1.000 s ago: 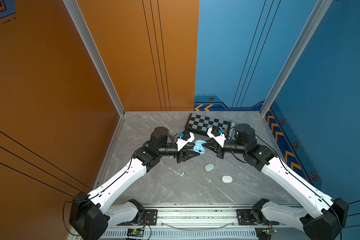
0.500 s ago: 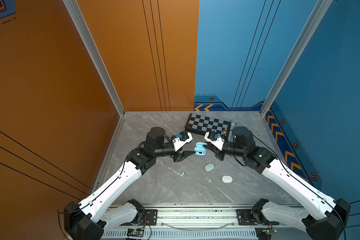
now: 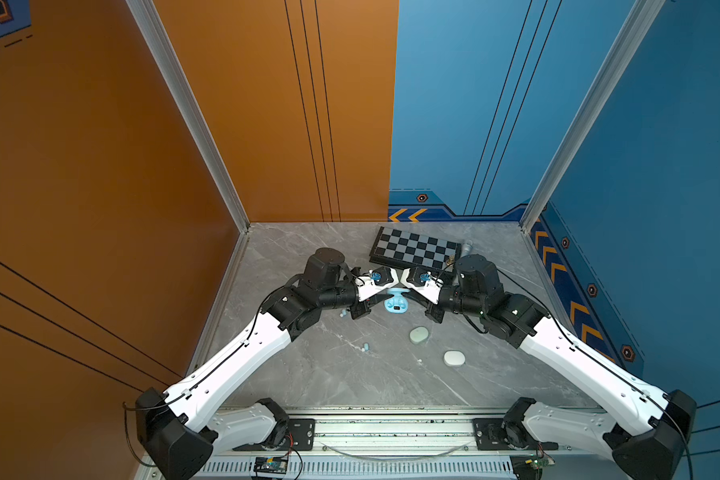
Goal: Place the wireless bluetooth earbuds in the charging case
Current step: 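Release the lid with the right gripper and move it toward the loose earbuds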
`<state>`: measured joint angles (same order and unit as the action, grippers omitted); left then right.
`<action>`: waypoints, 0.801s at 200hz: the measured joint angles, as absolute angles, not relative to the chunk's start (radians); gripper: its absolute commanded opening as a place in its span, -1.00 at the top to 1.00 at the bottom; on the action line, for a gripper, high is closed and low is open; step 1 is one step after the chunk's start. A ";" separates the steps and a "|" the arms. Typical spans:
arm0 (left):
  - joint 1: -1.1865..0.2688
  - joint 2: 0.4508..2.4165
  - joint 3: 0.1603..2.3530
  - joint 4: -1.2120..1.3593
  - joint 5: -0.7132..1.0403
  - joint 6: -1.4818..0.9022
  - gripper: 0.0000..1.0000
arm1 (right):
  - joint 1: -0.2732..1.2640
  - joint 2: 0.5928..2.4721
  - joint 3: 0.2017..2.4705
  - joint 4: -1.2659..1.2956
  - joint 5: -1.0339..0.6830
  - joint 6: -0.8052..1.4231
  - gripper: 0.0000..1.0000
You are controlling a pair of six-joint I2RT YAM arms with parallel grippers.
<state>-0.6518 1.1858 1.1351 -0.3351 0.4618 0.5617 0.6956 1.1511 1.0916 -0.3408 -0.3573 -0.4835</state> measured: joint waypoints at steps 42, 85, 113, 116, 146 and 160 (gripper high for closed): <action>-0.661 1.191 1.139 -0.342 0.459 0.572 0.80 | 0.720 1.151 1.092 -0.340 -0.344 -0.483 1.00; -0.662 1.192 1.141 -0.341 0.451 0.576 1.00 | 0.719 1.152 1.093 -0.340 -0.342 -0.474 0.86; -0.650 1.189 1.132 -0.320 0.432 0.551 1.00 | 0.704 1.152 1.093 -0.318 -0.347 -0.436 0.26; -0.646 1.187 1.128 -0.314 0.429 0.547 1.00 | 0.698 1.151 1.092 -0.311 -0.351 -0.422 0.22; -0.559 1.139 1.041 -0.266 0.388 0.476 1.00 | 0.625 1.121 1.059 -0.193 -0.373 -0.312 -0.06; -0.503 1.104 0.991 -0.250 0.369 0.432 1.00 | 0.608 1.102 1.042 -0.149 -0.373 -0.245 -0.08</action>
